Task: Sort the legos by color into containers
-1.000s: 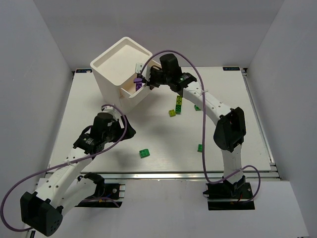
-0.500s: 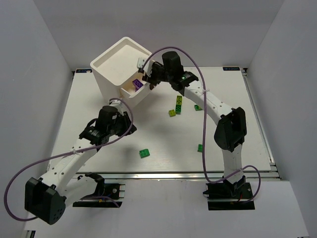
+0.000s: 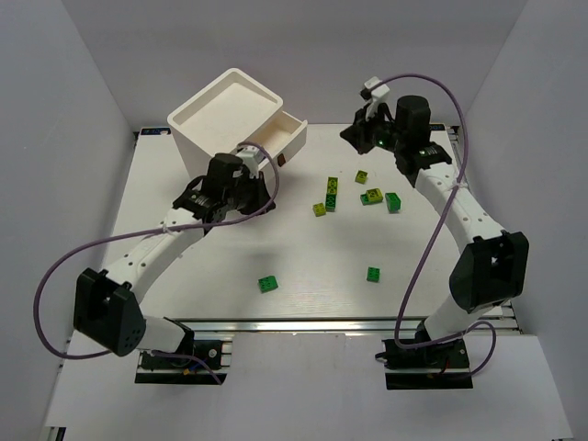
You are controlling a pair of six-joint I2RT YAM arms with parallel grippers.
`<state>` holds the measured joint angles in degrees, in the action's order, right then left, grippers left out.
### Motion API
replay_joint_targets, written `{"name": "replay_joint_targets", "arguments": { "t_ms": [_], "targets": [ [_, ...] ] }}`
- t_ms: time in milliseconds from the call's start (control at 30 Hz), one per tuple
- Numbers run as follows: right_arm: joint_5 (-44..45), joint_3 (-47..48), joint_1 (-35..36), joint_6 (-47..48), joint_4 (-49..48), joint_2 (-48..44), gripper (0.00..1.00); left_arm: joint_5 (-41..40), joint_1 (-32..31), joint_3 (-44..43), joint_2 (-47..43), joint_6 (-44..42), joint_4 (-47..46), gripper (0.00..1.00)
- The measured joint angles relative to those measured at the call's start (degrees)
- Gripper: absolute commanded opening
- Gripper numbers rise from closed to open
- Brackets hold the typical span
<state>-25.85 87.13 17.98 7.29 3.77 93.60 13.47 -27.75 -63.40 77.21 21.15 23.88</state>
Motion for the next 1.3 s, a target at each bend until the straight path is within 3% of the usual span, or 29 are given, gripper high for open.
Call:
{"name": "replay_joint_targets", "arguments": {
  "t_ms": [200, 500, 600, 633, 733, 1300],
  "targets": [
    [-1.4, -7.1, -2.8, -2.6, 0.3, -0.5, 0.00, -1.9, -0.9, -9.2, 9.2, -4.6, 0.0, 0.19],
    [-3.3, -7.9, -5.3, -3.5, 0.7, -0.5, 0.00, -10.9, -1.0, -21.0, 22.2, -9.8, 2.1, 0.29],
    [-4.2, -8.1, -5.9, -3.5, 0.7, -0.5, 0.00, -14.0, -2.0, -22.9, 23.5, -11.3, 3.0, 0.50],
    [-4.5, -8.2, -6.0, -3.5, 0.8, -0.5, 0.00, -14.8, -2.3, -23.6, 23.8, -11.8, 3.1, 0.69],
    [-5.1, -8.3, -6.4, -3.5, 0.8, -0.5, 0.00, -17.5, -2.9, -26.3, 25.1, -13.1, 3.1, 0.80],
    [-7.4, -8.3, -7.4, -3.0, 1.3, -0.4, 0.00, -28.6, -1.0, -34.6, 36.2, -18.0, 2.8, 0.90]
  ]
}}
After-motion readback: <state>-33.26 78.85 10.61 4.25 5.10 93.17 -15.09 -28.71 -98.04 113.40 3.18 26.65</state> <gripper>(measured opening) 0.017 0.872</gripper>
